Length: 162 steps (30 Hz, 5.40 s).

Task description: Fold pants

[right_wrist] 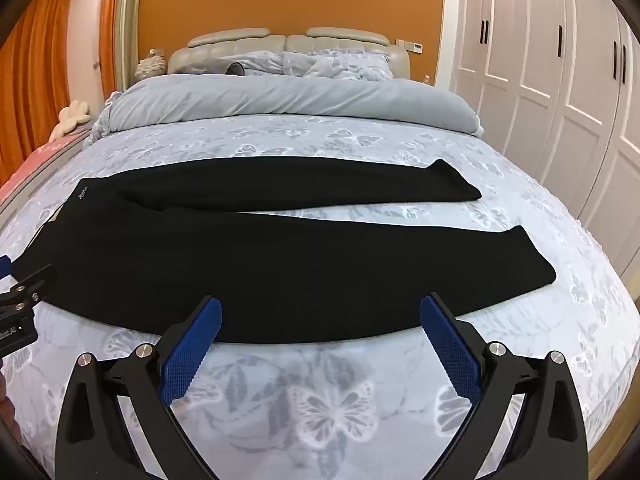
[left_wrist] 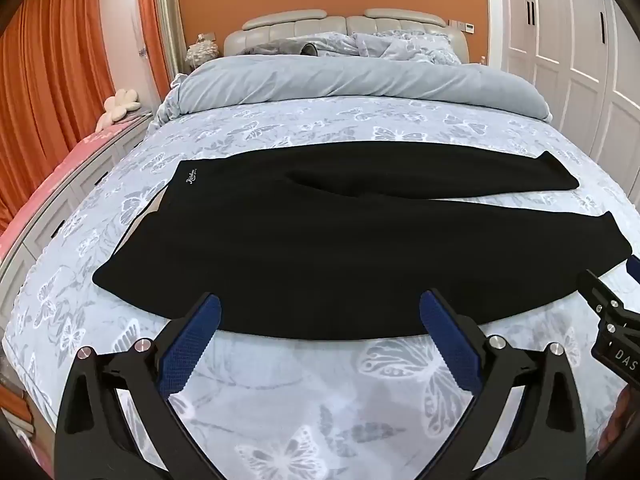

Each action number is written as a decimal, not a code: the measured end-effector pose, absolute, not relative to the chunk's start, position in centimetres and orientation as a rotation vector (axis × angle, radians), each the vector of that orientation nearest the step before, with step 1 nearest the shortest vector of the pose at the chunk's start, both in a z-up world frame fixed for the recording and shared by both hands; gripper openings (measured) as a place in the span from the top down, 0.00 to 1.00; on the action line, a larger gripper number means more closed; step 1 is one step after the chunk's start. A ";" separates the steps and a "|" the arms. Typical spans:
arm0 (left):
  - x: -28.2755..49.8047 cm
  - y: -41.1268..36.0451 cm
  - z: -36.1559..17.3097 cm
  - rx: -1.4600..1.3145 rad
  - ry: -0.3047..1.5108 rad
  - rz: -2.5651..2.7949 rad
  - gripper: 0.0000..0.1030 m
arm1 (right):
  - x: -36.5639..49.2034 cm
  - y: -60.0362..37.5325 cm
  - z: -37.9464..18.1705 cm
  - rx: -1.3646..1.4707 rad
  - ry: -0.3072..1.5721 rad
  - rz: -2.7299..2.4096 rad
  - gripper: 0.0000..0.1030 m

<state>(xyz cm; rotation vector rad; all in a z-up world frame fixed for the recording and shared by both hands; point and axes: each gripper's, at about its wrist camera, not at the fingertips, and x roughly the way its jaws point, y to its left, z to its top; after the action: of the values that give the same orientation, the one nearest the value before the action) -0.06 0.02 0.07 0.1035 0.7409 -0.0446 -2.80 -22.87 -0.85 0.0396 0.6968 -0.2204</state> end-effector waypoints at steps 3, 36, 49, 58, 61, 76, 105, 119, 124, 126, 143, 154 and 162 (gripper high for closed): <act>0.0 0.0 0.0 0.109 0.732 -0.037 0.05 | -2.5 -23.0 -1.0 0.053 0.703 -0.228 0.05; 0.3 -0.7 -0.2 0.108 0.733 -0.040 0.05 | -2.5 -23.5 -0.9 0.111 0.690 -0.235 0.05; 0.3 -0.6 -0.2 0.107 0.732 -0.046 0.05 | -2.5 -23.6 -1.0 0.110 0.691 -0.235 0.05; 0.3 -0.4 -0.2 0.107 0.731 -0.048 0.05 | -2.4 -23.5 -1.0 0.110 0.693 -0.235 0.05; 0.2 -0.4 -0.2 0.107 0.732 -0.047 0.05 | -2.4 -23.5 -1.0 0.110 0.693 -0.235 0.05; 0.2 -0.3 -0.3 0.110 0.731 -0.047 0.05 | -2.4 -23.5 -1.0 0.110 0.694 -0.235 0.05; 0.1 -0.2 -1.0 0.101 0.754 -0.061 0.05 | -2.1 -24.0 -1.5 0.140 0.723 -0.200 0.05; 2.6 -0.6 -0.5 0.048 0.783 -0.105 0.05 | 0.8 -29.5 -0.9 0.215 0.765 -0.228 0.05; 8.1 3.3 2.7 -0.036 0.771 -0.127 0.05 | 6.2 -36.5 1.1 0.153 0.775 -0.140 0.05; 12.0 5.9 3.4 -0.060 0.781 -0.094 0.05 | 9.1 -39.5 1.0 0.133 0.788 -0.143 0.05; 38.9 20.0 -5.7 -0.099 0.991 0.216 0.05 | 31.2 -56.1 -9.0 0.176 0.972 -0.344 0.05; 41.0 23.4 -8.4 -0.177 1.020 0.198 0.75 | 32.5 -54.9 -10.0 0.222 0.956 -0.245 0.88; 37.9 22.6 -3.8 -0.211 0.937 0.114 0.90 | 27.8 -54.4 -4.8 0.241 0.817 -0.208 0.90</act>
<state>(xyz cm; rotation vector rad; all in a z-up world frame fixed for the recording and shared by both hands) 37.94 22.56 -3.78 -0.2110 0.9372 0.1137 27.77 -54.37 -4.85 0.2407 0.8174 -0.2080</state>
